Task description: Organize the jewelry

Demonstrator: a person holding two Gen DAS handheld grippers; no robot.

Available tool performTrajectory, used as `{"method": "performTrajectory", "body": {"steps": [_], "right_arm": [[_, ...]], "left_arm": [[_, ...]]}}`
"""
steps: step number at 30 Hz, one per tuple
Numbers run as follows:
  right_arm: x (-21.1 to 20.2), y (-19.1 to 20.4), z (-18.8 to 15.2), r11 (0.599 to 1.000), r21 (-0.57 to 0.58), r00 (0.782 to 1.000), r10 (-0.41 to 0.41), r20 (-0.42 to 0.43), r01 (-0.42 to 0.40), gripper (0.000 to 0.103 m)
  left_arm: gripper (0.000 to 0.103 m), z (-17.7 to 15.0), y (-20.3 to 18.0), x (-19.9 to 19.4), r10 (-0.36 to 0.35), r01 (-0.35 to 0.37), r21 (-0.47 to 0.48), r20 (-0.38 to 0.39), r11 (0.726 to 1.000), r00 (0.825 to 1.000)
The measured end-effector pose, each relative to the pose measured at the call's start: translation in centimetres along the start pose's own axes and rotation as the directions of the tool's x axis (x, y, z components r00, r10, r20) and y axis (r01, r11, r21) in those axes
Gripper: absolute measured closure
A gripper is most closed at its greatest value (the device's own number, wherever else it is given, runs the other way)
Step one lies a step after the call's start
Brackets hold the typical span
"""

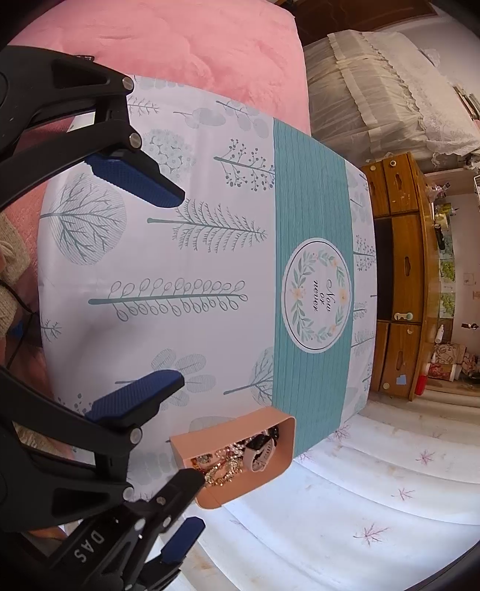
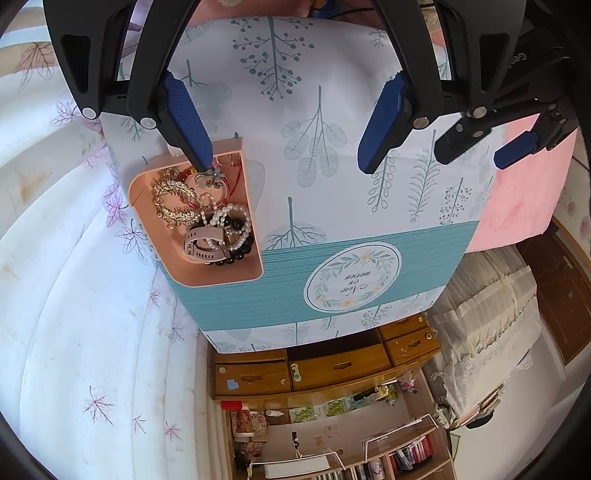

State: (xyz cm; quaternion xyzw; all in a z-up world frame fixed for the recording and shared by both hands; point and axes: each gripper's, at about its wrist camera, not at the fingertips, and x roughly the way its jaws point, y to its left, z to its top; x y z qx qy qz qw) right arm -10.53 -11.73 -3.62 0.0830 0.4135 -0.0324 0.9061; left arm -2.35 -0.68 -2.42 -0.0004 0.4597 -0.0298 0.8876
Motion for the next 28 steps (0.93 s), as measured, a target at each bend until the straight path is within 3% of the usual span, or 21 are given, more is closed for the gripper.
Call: {"method": "performTrajectory", "body": {"steps": [28], "right_arm": [[-0.19,0.37,-0.09,1.0,-0.009,1.0,0.005,0.003,-0.005,0.021]], "left_arm": [[0.015,-0.15,0.32,-0.22,0.021,-0.021,0.005,0.022,1.0,1.0]]}}
